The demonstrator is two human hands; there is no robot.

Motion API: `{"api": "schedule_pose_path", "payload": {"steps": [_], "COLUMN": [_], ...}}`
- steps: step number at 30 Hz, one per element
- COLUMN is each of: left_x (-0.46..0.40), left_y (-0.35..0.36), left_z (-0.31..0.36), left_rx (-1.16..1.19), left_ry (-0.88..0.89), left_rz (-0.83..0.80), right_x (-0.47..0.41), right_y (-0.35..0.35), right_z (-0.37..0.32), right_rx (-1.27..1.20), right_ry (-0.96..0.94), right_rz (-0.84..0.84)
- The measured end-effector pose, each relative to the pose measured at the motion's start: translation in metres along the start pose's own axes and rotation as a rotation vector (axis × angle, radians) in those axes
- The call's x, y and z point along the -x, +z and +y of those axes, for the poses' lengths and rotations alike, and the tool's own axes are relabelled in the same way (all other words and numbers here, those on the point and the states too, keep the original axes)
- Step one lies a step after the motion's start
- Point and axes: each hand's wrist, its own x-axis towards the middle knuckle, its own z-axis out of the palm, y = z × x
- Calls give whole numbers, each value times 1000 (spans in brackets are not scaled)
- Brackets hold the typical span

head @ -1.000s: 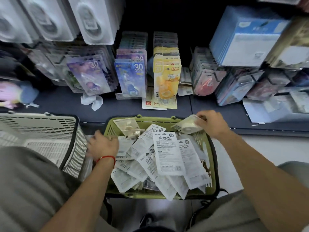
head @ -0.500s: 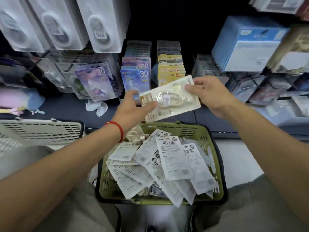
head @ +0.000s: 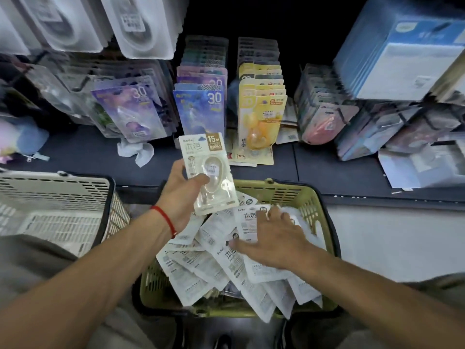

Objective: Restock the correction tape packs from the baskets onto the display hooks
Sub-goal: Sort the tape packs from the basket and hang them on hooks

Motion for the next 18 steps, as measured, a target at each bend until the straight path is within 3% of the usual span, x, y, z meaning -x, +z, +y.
{"api": "schedule_pose_path", "payload": {"steps": [5,9,15,18], "left_x": [0,1,10,22], "left_y": [1,-2,4,14], "left_z": [-9,-10,-12,-14], "left_rx": [-67,-44,-5,67], "left_ry": [-11,-3,-9,-111], "left_rz": [-54,10,8,-102], "right_x": [-1,-3,-9,-9], "right_y": [2,-39,-61,-55], "right_z": [6,41,51,38], "right_rx": [-98,-537,-1095,-1517], "right_ry": [-57,-61,-67,-219], "right_rz": [-140,-109,202,98]}}
